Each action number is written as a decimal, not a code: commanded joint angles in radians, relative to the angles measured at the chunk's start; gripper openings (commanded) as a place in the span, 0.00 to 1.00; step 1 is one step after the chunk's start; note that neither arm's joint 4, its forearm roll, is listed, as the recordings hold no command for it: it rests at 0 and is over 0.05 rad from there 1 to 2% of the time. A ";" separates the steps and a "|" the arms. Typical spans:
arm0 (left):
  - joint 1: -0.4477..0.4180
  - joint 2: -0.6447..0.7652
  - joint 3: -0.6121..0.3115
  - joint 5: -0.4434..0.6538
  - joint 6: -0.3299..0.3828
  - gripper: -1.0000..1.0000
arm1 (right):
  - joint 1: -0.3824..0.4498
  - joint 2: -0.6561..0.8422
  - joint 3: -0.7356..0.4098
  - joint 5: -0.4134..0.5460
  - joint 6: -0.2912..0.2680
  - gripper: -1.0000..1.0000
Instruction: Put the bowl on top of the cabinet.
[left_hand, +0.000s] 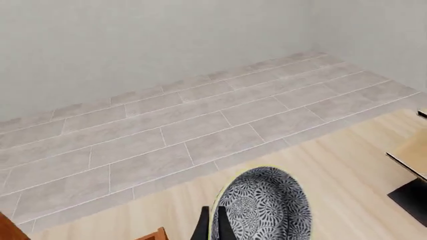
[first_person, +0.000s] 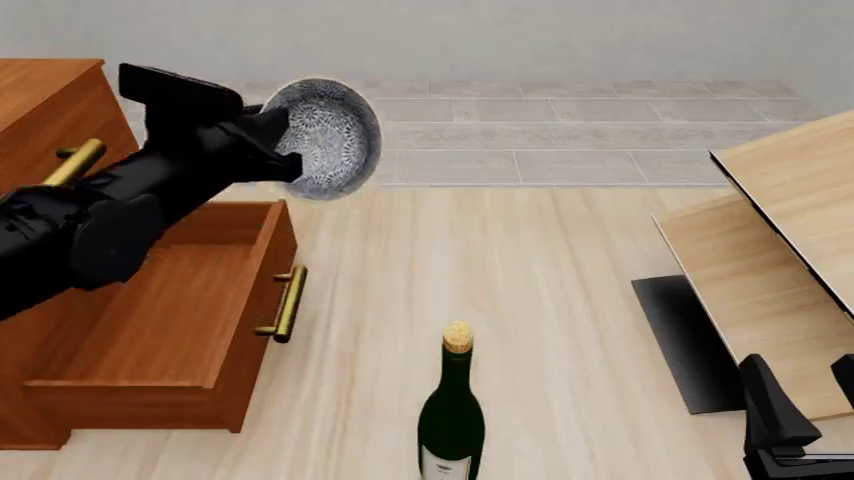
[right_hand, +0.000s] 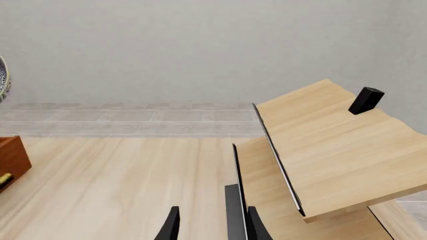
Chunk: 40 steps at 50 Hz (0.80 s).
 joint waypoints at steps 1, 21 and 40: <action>0.021 -0.144 -0.007 0.057 -0.023 0.00 | 0.000 0.000 0.000 0.000 0.000 1.00; 0.107 -0.241 -0.094 0.213 -0.203 0.00 | 0.000 0.000 0.000 0.000 0.000 1.00; 0.298 -0.405 -0.279 0.457 -0.258 0.00 | 0.000 0.000 0.000 0.000 0.000 1.00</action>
